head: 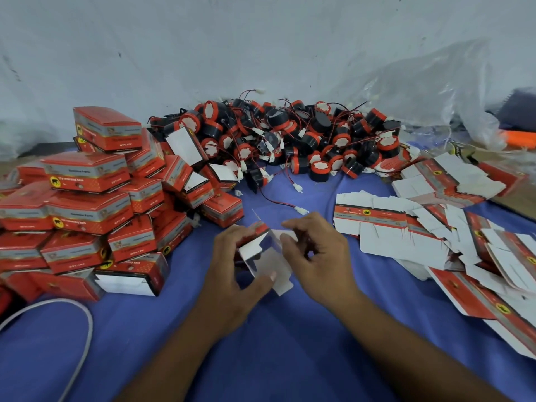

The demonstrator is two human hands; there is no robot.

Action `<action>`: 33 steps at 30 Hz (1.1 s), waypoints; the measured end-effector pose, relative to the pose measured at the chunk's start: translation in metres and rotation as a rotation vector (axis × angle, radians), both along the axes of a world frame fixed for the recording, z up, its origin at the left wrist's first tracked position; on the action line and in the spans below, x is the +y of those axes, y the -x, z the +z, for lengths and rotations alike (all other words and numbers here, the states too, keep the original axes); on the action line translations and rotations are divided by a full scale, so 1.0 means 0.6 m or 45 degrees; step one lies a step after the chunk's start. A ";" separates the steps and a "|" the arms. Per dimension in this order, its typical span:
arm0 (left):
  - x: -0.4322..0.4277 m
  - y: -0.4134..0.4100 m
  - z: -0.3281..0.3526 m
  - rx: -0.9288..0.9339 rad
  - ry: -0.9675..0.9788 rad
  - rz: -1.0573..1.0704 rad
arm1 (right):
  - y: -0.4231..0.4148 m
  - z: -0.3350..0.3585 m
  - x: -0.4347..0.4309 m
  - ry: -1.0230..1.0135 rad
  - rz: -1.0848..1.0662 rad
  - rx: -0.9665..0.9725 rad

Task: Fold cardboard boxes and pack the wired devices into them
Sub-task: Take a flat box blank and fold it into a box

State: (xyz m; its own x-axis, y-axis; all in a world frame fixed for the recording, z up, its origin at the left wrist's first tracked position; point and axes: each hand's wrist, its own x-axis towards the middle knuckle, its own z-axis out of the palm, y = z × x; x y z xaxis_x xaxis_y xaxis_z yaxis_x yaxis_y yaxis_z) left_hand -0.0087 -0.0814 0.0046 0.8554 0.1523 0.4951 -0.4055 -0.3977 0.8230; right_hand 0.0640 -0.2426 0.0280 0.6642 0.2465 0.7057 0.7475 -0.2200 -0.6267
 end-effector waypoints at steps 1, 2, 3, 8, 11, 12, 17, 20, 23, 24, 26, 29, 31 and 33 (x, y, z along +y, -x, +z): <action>0.000 -0.001 0.002 0.005 0.099 0.048 | 0.003 -0.003 0.005 0.001 0.035 0.049; 0.001 -0.001 0.004 0.008 0.220 0.100 | 0.005 -0.006 0.010 0.024 0.084 0.145; 0.003 -0.002 0.007 0.013 0.359 0.141 | 0.008 -0.011 0.014 0.071 0.135 0.277; 0.015 -0.003 0.009 0.107 0.801 0.150 | 0.006 -0.022 0.023 0.087 0.466 0.954; 0.012 -0.006 0.013 0.096 1.014 0.054 | -0.002 -0.018 0.009 0.136 0.641 0.996; 0.012 -0.006 0.013 0.098 1.048 0.023 | -0.003 -0.017 0.005 0.185 0.706 0.971; 0.026 -0.003 0.012 0.175 1.229 -0.135 | -0.002 -0.011 0.000 0.324 0.740 0.728; 0.023 0.003 0.011 0.232 1.044 -0.281 | 0.001 -0.010 0.009 0.277 0.585 0.682; -0.001 0.003 0.001 0.285 0.675 -0.408 | 0.000 -0.016 0.017 0.101 0.378 0.694; -0.011 0.002 -0.002 0.295 0.622 -0.424 | -0.001 -0.015 0.018 0.046 0.321 0.672; -0.023 0.001 0.000 0.351 0.766 -0.322 | -0.003 -0.006 0.013 -0.074 0.267 0.633; -0.008 -0.002 0.001 0.374 0.937 -0.199 | -0.006 0.003 0.004 -0.184 0.284 0.623; 0.005 -0.004 0.002 0.382 0.878 -0.155 | -0.005 0.004 0.004 -0.200 0.335 0.652; 0.008 -0.008 0.004 0.418 0.813 -0.172 | -0.005 0.004 0.007 -0.198 0.336 0.641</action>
State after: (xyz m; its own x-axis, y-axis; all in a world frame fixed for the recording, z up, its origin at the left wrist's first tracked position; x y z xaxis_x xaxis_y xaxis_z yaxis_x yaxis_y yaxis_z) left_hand -0.0041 -0.0767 0.0070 0.9762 0.2083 0.0596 -0.1095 0.2367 0.9654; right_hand 0.0672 -0.2387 0.0307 0.8573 0.3677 0.3603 0.3665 0.0556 -0.9287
